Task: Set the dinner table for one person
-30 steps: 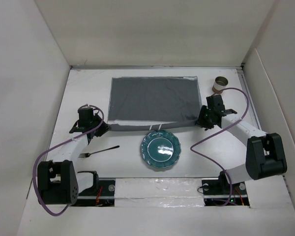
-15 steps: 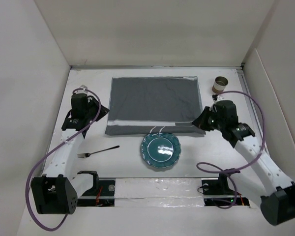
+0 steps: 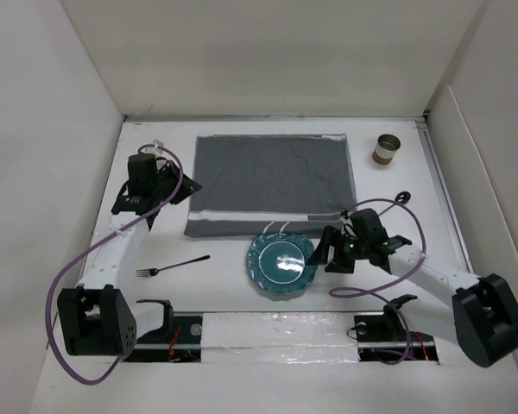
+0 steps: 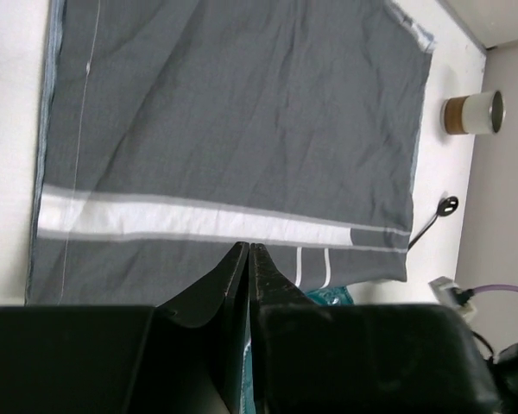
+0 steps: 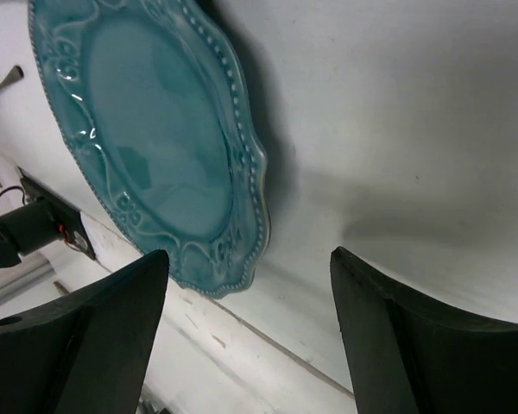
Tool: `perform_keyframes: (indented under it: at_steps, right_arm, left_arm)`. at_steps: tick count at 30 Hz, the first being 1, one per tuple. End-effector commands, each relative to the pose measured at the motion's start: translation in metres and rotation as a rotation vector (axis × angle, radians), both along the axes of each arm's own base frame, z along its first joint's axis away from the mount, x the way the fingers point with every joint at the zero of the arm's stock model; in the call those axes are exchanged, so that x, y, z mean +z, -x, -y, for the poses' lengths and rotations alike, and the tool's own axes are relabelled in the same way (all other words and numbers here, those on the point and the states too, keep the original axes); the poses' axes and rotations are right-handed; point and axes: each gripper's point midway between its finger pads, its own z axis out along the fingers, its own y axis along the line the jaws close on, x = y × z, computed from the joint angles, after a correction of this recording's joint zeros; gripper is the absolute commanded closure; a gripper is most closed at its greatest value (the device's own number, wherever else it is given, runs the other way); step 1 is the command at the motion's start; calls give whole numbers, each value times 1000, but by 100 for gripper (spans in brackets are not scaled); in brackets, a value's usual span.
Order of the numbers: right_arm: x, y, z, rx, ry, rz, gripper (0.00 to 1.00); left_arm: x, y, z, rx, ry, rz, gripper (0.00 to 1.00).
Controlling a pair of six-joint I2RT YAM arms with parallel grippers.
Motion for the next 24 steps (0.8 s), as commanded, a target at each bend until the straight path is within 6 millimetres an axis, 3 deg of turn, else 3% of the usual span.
perform_keyframes:
  at_steps: [1,3,6,13,18,19,20,22,24]
  right_arm:
    - [2,-7,-19,37,-82,26,21]
    - [-3,-13,-21,16,-85,28,26]
    - [-28,-16,-19,-23,-59,-27,34]
    - [-45,-15,-19,-67,-61,-69,47]
    - [-60,-12,-9,-89,-30,-91,71]
    - [-62,-10,-8,-71,-33,-96,85]
    - [-62,-9,-8,-71,-33,-96,86]
    - [-62,-7,-6,-61,-29,-107,100]
    - [-51,-5,-7,-9,-37,-71,100]
  left_arm:
    - [43,-19,3,-40,-19,125,98]
    - [43,-24,3,-47,-35,125,96]
    - [51,-32,-1,-44,-70,134,96]
    - [56,-29,-4,-30,-78,148,93]
    - [69,-27,-5,-20,-74,181,88]
    - [74,-28,-6,-13,-78,191,86]
    - [74,-28,-6,-13,-78,191,86]
    - [78,-28,-6,-12,-80,195,86]
    - [83,-29,-7,-5,-83,202,85]
